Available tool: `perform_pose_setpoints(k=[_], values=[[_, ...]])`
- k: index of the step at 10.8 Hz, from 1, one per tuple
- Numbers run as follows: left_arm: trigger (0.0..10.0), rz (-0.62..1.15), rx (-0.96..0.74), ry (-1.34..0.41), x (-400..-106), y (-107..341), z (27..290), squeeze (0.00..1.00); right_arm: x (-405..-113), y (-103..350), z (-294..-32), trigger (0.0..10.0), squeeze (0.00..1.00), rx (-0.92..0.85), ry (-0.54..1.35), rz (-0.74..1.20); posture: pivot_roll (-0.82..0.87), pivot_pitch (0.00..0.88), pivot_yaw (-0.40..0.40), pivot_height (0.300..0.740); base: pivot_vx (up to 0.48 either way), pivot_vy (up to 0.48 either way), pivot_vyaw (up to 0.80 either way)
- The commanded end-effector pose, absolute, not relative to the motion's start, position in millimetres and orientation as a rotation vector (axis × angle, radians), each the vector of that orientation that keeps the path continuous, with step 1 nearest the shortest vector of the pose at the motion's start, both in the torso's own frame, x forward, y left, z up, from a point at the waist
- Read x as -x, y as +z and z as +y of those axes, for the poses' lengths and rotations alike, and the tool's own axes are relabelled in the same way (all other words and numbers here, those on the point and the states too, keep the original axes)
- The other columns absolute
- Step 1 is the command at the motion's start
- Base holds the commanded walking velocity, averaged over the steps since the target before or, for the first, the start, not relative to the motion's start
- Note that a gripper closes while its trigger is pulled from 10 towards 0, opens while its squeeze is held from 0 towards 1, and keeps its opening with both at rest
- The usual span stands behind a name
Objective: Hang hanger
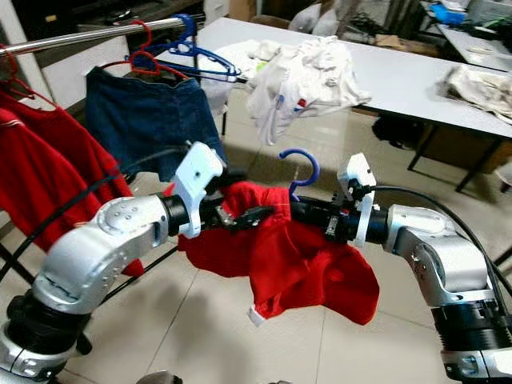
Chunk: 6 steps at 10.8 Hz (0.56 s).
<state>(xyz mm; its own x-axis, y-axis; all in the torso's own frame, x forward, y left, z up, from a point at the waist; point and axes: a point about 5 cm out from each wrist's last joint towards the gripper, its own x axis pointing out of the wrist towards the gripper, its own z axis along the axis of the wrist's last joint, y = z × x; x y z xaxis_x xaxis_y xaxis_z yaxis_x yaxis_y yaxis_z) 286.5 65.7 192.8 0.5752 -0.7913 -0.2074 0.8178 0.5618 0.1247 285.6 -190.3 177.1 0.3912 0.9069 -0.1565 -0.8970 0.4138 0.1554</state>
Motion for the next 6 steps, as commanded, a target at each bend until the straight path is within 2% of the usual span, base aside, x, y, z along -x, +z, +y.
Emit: perform_pose_setpoints(k=[1,3,4,5,6], values=[[10.0,0.114,-0.234,-0.939,-289.5,196.1,64.6,0.00,-286.3,192.0,-189.9,10.0,0.00,-0.045,1.164,0.166,-0.01,0.017,-0.018,0.740,0.000,0.000,0.00],[10.0,0.131,-0.172,-0.922,-289.5,195.2,64.9,0.00,-285.0,190.1,-187.5,10.0,0.00,-0.046,1.163,0.170,-0.01,0.019,-0.015,0.740,0.000,0.000,0.00],[10.0,0.087,-0.083,-0.816,-292.8,193.7,75.5,0.00,-287.2,185.3,-188.3,10.0,0.00,-0.031,1.068,0.181,-0.02,0.021,-0.010,0.740,0.000,0.000,0.00],[10.0,0.090,-0.086,-0.703,-294.5,186.5,91.3,0.00,-291.2,180.2,-192.3,10.0,0.00,-0.004,0.937,0.179,-0.02,0.022,-0.011,0.740,0.000,0.000,0.00],[10.0,0.073,-0.104,-0.499,-291.7,172.7,124.4,0.00,-286.4,171.6,-204.4,10.0,0.00,-0.057,0.728,0.157,-0.01,0.034,-0.019,0.740,0.000,0.000,0.00]])
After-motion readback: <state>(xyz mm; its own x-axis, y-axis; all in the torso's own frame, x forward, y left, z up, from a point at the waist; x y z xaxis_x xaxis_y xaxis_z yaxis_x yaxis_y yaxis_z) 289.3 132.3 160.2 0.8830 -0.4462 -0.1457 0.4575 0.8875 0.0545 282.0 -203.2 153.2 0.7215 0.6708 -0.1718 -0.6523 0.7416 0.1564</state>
